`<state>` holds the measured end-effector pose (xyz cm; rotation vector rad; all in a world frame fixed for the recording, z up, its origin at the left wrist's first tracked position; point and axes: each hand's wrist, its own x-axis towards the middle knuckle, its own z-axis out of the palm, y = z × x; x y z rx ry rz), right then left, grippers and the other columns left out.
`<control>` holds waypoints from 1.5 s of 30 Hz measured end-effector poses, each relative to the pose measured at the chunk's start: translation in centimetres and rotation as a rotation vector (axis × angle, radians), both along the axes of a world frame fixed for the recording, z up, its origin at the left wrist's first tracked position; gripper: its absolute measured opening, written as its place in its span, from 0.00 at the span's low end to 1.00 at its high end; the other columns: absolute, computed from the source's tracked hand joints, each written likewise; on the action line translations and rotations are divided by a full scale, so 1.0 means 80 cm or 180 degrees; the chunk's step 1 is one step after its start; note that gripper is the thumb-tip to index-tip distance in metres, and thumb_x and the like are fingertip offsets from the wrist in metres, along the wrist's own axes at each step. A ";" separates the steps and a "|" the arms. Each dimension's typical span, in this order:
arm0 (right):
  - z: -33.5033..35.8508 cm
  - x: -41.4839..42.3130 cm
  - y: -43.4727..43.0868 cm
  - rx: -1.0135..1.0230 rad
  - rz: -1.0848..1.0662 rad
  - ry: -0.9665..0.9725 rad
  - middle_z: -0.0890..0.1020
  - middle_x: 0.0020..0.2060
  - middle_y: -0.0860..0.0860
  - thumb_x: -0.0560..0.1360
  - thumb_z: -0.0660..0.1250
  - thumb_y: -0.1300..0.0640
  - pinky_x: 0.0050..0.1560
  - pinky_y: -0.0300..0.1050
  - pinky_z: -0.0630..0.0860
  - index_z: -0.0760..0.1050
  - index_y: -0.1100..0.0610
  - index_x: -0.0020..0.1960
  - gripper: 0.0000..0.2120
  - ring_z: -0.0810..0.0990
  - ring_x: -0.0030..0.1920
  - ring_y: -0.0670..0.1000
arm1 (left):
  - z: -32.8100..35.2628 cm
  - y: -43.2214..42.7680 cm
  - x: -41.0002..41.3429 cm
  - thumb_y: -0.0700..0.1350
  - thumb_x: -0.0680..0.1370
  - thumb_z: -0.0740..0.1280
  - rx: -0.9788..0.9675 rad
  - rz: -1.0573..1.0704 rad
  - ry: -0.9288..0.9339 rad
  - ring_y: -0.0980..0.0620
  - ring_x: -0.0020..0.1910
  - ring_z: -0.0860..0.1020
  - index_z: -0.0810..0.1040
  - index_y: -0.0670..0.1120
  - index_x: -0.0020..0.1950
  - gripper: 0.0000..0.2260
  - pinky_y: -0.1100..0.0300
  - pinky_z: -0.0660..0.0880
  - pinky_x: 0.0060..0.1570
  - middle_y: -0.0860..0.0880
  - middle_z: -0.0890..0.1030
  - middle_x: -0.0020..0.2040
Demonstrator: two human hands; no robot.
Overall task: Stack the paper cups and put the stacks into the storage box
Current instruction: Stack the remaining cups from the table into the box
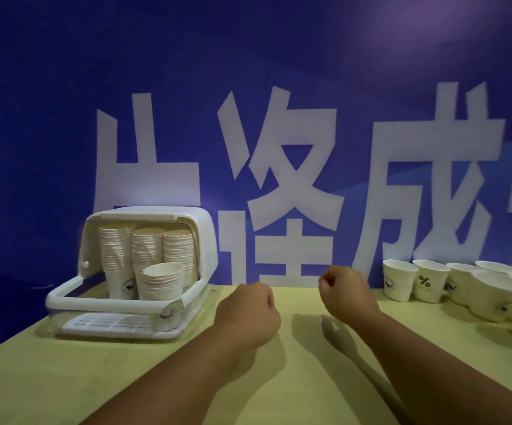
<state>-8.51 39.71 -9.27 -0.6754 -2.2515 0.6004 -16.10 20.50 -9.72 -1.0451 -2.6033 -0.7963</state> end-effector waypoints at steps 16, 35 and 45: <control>-0.043 0.096 0.208 -0.0251 -0.0957 0.0418 0.56 0.77 0.47 0.68 0.73 0.70 0.68 0.55 0.68 0.58 0.47 0.76 0.43 0.61 0.75 0.56 | -0.023 0.274 0.093 0.40 0.79 0.66 0.0358 -0.0724 -0.1253 0.54 0.47 0.75 0.69 0.55 0.66 0.18 0.63 0.70 0.37 0.53 0.75 0.55; -0.045 0.074 0.218 -0.0546 -0.1082 0.1353 0.76 0.49 0.46 0.74 0.70 0.63 0.42 0.41 0.73 0.70 0.46 0.59 0.20 0.76 0.46 0.48 | -0.048 0.353 0.088 0.51 0.86 0.60 0.0916 -0.0586 -0.0350 0.54 0.47 0.78 0.71 0.53 0.61 0.06 0.59 0.79 0.49 0.53 0.77 0.52; -0.006 0.073 0.166 0.0432 -0.0869 0.0988 0.81 0.51 0.53 0.79 0.67 0.56 0.49 0.39 0.74 0.80 0.58 0.57 0.09 0.77 0.46 0.47 | -0.042 0.274 0.068 0.58 0.84 0.57 0.1155 -0.0133 -0.0184 0.56 0.45 0.77 0.69 0.56 0.56 0.08 0.60 0.77 0.43 0.56 0.76 0.50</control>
